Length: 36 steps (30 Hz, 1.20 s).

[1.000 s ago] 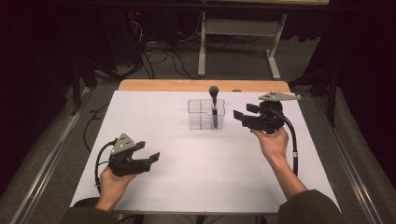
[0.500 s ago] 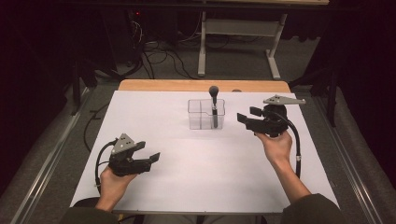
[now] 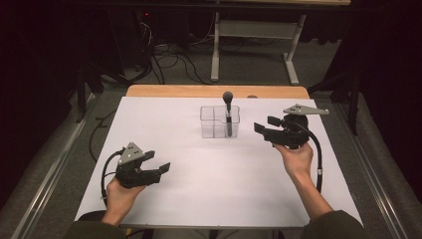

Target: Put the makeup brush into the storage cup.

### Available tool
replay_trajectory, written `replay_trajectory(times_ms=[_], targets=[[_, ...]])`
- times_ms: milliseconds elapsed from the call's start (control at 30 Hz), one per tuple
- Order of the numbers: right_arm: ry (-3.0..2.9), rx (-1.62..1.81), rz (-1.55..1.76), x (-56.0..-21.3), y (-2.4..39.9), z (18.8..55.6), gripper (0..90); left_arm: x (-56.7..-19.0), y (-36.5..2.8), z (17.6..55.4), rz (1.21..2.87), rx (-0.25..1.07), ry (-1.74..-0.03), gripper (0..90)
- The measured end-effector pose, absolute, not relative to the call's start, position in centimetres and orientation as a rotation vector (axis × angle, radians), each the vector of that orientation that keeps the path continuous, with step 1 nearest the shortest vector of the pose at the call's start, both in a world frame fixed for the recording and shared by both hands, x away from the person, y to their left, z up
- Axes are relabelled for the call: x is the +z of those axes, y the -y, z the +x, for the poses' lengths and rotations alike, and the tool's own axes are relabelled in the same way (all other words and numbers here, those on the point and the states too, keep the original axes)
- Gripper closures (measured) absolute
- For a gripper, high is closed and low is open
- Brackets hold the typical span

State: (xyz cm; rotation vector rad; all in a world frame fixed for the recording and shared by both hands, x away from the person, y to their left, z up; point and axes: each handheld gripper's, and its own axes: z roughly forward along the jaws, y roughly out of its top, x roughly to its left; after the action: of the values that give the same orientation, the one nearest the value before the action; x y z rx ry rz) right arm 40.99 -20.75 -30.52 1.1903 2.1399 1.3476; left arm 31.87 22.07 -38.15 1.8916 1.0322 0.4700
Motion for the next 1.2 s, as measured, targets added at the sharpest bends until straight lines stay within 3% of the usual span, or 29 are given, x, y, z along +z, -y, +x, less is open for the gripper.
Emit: replay_trajectory(times_ms=[1200], targets=[[-2.147, 1.376, 1.197, -32.6, 22.0, 39.3, 40.5, -38.2, -22.1, 32.0, 1.891, 0.467, -1.035, 28.4]])
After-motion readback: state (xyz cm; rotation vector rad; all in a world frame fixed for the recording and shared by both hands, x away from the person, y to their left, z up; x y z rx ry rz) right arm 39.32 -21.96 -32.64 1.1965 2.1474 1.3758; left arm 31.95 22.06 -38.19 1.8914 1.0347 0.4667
